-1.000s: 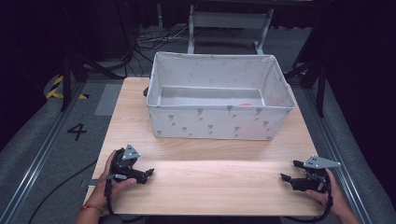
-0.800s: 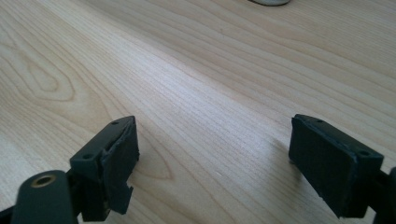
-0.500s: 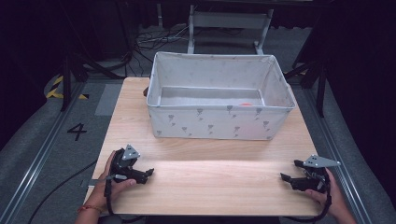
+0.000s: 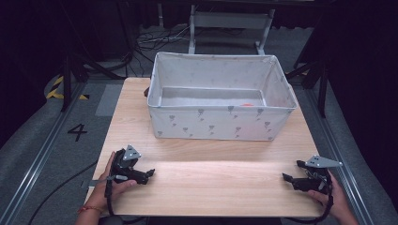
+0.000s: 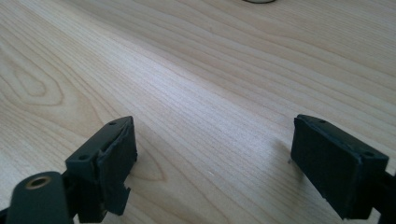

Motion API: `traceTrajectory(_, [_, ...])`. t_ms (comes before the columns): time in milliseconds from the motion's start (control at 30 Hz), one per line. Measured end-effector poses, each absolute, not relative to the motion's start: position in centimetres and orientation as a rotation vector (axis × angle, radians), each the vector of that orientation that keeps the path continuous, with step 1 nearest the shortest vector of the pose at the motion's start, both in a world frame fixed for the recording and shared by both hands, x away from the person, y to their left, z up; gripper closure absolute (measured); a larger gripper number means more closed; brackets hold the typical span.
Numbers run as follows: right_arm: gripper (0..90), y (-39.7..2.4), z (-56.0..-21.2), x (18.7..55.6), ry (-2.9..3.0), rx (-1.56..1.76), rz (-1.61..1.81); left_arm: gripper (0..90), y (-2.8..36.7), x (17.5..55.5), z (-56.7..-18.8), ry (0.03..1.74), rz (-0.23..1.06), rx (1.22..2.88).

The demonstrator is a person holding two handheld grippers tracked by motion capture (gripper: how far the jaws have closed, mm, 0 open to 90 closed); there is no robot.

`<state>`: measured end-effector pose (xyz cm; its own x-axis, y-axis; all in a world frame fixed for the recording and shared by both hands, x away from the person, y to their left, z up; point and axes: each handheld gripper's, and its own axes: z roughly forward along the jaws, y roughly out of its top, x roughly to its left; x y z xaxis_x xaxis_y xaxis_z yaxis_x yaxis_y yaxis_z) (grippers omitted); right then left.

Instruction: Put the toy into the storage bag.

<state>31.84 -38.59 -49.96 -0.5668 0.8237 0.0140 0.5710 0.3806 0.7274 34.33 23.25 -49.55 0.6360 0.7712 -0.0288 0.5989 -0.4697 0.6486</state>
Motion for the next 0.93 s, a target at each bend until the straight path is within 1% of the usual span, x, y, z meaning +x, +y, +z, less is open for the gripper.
traceTrajectory(233, [14.5,-38.62,-49.97,31.87,2.288,1.22,0.996,0.2,23.24,34.33,-49.55,1.065,0.355,2.226])
traceTrajectory(300, [14.5,-38.63,-49.97,31.87,2.285,1.223,0.995,0.1,23.3,34.42,-49.54,1.054,0.374,2.23])
traceTrajectory(400, [14.5,-38.64,-49.97,31.87,2.283,1.226,0.994,0.1,23.3,34.39,-49.57,1.097,0.369,2.211])
traceTrajectory(467, [14.5,-38.64,-49.96,31.84,2.279,1.232,0.993,0.1,23.38,34.47,-49.54,1.092,0.391,2.215])
traceTrajectory(800, [14.6,-38.66,-49.97,31.83,2.278,1.234,0.995,0.1,23.38,34.47,-49.54,1.092,0.39,2.215])
traceTrajectory(933, [14.6,-38.66,-49.96,31.82,2.279,1.235,0.996,0.0,23.12,34.39,-49.54,1.129,0.387,2.201])
